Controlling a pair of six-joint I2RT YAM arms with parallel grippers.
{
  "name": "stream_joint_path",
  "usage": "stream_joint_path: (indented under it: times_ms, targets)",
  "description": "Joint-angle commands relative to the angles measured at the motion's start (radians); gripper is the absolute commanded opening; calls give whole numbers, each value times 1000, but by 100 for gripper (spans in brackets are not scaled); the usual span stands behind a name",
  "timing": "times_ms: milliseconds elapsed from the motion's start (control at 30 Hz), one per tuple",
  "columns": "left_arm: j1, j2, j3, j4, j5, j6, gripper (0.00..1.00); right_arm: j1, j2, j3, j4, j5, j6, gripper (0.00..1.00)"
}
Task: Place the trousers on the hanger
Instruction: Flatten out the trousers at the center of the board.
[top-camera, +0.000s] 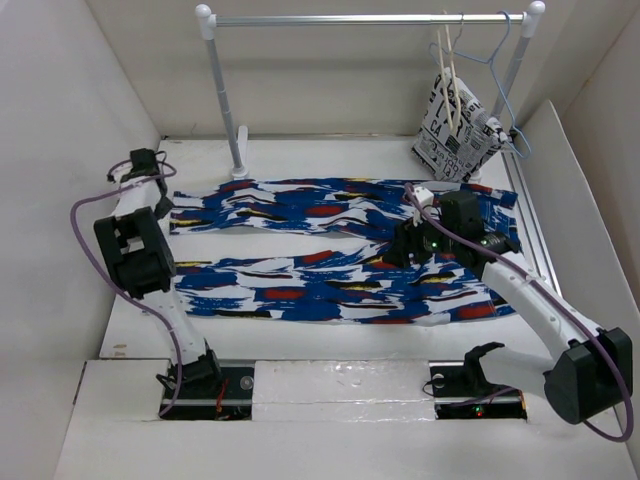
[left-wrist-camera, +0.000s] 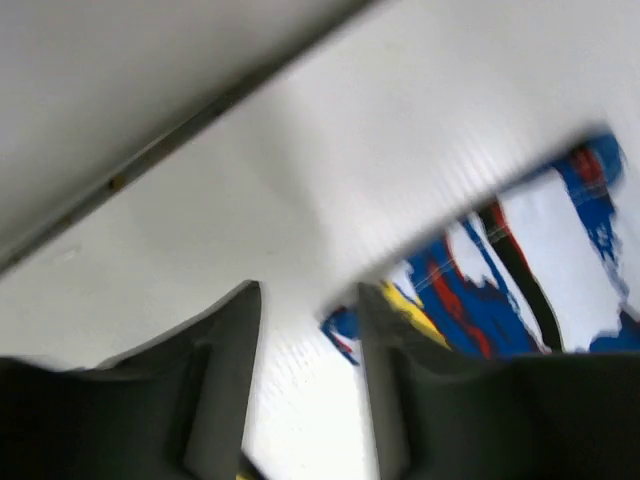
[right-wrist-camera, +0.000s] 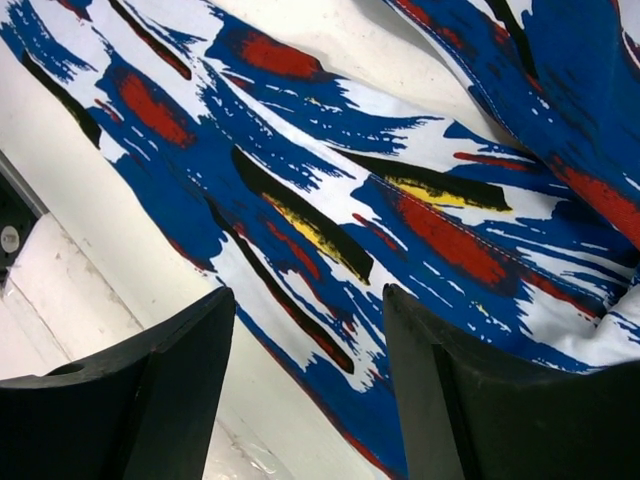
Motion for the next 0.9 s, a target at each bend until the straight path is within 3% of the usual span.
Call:
stream_joint_path:
  times_ms: [0, 33, 67, 200, 300, 333, 367, 400, 500, 600, 700, 733, 833, 867]
  targets:
    - [103, -119, -60, 7, 81, -106, 45, 11, -26, 6, -8, 11, -17, 67]
    - [119, -141, -80, 24, 148, -111, 79, 11, -32, 1, -12, 6, -47, 69]
    - [142, -205, -135, 40, 169, -115, 96, 11, -52, -11, -20, 3, -52, 71]
    - [127, -309, -227, 41, 137, -106, 98, 30, -83, -40, -16, -11, -57, 73]
    - [96, -428, -374, 50, 135, -102, 90, 40, -104, -78, 7, -27, -55, 44]
    - [76, -455, -412, 45, 144, -106, 88, 40, -106, -84, 13, -35, -55, 21]
    - [76, -497, -487, 48, 158, -117, 87, 40, -107, -88, 14, -38, -57, 12]
    - [64, -515, -520, 48, 178, -128, 88, 40, -109, -86, 14, -41, -61, 5]
    - [64, -571, -641, 80, 201, -145, 85, 40, -118, -69, -3, -27, -74, 3]
    - [64, -549, -683, 100, 264, -142, 80, 40, -136, -51, -16, -3, -71, 2]
    - [64, -466, -675, 145, 336, -132, 50, 40, -149, -35, -31, 12, -58, 3]
    - [64, -447, -669, 151, 344, -135, 30, 40, -152, -31, -37, 20, -51, 5]
    - [64, -358, -634, 169, 341, -135, 8, 30, -170, -9, -60, 51, -40, 7]
    - [64, -316, -609, 173, 335, -135, 7, 30, -176, -5, -69, 60, -35, 7]
